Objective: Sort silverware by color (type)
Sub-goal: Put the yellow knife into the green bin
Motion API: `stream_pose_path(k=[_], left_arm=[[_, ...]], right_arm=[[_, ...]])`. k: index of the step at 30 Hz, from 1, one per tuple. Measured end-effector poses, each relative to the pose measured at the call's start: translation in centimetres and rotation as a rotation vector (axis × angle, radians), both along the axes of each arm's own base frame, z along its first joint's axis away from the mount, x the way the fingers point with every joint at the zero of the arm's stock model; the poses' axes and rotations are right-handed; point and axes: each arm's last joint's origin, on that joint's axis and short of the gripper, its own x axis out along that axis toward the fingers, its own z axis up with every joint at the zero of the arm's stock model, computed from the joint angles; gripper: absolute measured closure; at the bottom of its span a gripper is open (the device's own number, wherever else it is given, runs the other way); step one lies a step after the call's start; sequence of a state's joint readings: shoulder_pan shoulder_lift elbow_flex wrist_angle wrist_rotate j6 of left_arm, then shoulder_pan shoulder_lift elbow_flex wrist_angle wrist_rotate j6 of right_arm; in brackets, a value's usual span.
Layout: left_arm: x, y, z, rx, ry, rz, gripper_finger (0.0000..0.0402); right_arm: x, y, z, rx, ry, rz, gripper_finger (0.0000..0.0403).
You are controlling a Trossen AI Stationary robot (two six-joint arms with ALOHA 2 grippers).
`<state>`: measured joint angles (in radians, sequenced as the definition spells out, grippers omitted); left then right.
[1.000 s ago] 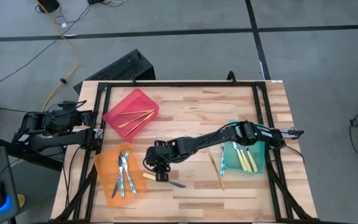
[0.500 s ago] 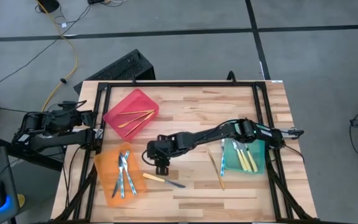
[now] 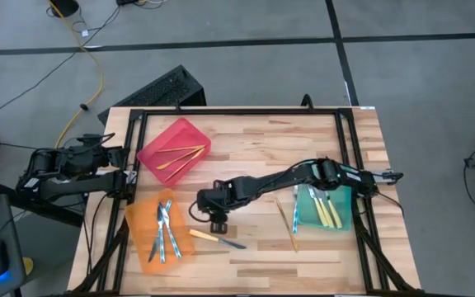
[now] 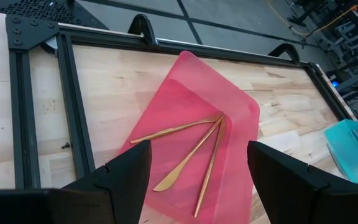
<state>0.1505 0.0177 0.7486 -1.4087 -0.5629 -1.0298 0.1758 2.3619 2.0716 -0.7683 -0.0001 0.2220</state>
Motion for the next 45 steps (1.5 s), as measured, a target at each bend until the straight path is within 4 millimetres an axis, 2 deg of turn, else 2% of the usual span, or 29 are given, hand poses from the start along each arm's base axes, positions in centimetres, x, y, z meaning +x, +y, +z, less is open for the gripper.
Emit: stream_pose_path(k=[4, 7, 11, 17, 20, 24, 26, 29, 31, 36, 45], left_arm=[[0.0, 0.0, 0.0, 0.0, 0.0, 0.0, 0.0155], [0.0, 0.0, 0.0, 0.0, 0.0, 0.0, 0.0155], [0.0, 0.0, 0.0, 0.0, 0.0, 0.0, 0.0155], [0.0, 0.0, 0.0, 0.001, 0.001, 0.0, 0.0155], [0.0, 0.0, 0.0, 0.001, 0.001, 0.0, 0.0155], [0.0, 0.0, 0.0, 0.002, 0.002, 0.0, 0.0155], [0.0, 0.0, 0.0, 0.003, 0.003, -0.002, 0.0155], [0.0, 0.0, 0.0, 0.003, 0.003, -0.002, 0.0155], [0.0, 0.0, 0.0, 0.003, 0.003, -0.002, 0.0155], [0.0, 0.0, 0.0, 0.002, 0.003, -0.002, 0.0155], [0.0, 0.0, 0.0, 0.002, 0.002, -0.002, 0.0155]], right_arm=[[-1.7, 1.2, -0.7, 0.005, 0.17, -0.05, 0.0218], [-2.8, 2.9, -0.9, -0.033, 0.234, -0.012, 0.0218], [-3.6, 5.1, -0.9, -0.127, 0.224, 0.005, 0.0218], [-3.9, 6.2, -0.4, -0.13, 0.201, 0.003, 0.0218], [-4.1, 7.4, -0.2, -0.117, 0.177, 0.021, 0.0218], [-3.5, 9.3, -0.7, -0.171, 0.011, 0.055, 0.0218], [-3.2, 9.2, -1.5, -0.199, -0.032, 0.061, 0.0218], [-3.1, 7.7, -2.0, -0.223, -0.037, 0.054, 0.0218], [-2.6, 6.8, -1.7, -0.199, -0.079, 0.04, 0.0218], [-2.1, 5.3, -2.2, -0.051, -0.031, 0.041, 0.0218], [-1.6, 5.8, -1.7, -0.029, -0.099, 0.16, 0.0218]])
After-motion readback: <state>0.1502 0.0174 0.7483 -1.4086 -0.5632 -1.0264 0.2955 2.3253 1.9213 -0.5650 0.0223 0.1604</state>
